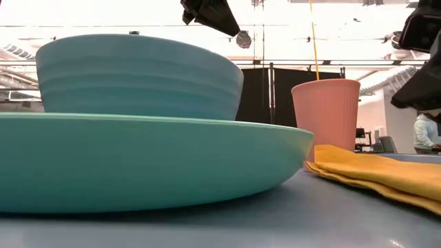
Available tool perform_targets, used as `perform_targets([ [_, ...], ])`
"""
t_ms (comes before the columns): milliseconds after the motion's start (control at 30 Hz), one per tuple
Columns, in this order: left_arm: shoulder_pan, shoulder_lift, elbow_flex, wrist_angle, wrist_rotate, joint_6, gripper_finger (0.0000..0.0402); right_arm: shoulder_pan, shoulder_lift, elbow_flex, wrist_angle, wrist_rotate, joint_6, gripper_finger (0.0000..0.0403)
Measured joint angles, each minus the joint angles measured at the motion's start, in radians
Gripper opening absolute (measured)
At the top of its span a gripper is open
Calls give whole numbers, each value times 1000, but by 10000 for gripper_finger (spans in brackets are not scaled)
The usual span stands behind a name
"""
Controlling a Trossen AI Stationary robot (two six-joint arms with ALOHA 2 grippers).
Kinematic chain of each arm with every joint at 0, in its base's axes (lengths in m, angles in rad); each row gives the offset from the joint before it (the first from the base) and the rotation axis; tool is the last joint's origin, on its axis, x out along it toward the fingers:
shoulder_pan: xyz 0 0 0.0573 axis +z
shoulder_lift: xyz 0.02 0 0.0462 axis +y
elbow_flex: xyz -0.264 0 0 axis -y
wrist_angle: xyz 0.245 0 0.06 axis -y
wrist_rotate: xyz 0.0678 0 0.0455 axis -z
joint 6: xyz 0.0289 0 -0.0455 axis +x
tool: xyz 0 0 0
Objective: Set up tray
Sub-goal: Put the orange fork on the yellow napkin
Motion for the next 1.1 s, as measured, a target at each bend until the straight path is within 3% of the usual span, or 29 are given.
perform_targets([
  [533,0,0,0,8,0,7,63,-54,105,-21,-33,-127,124,1],
  [800,0,0,0,8,0,7,63,-54,117,-21,-31,-132,134,2],
  [1100,0,0,0,8,-1,7,63,-53,120,-25,-10,-139,77,79],
])
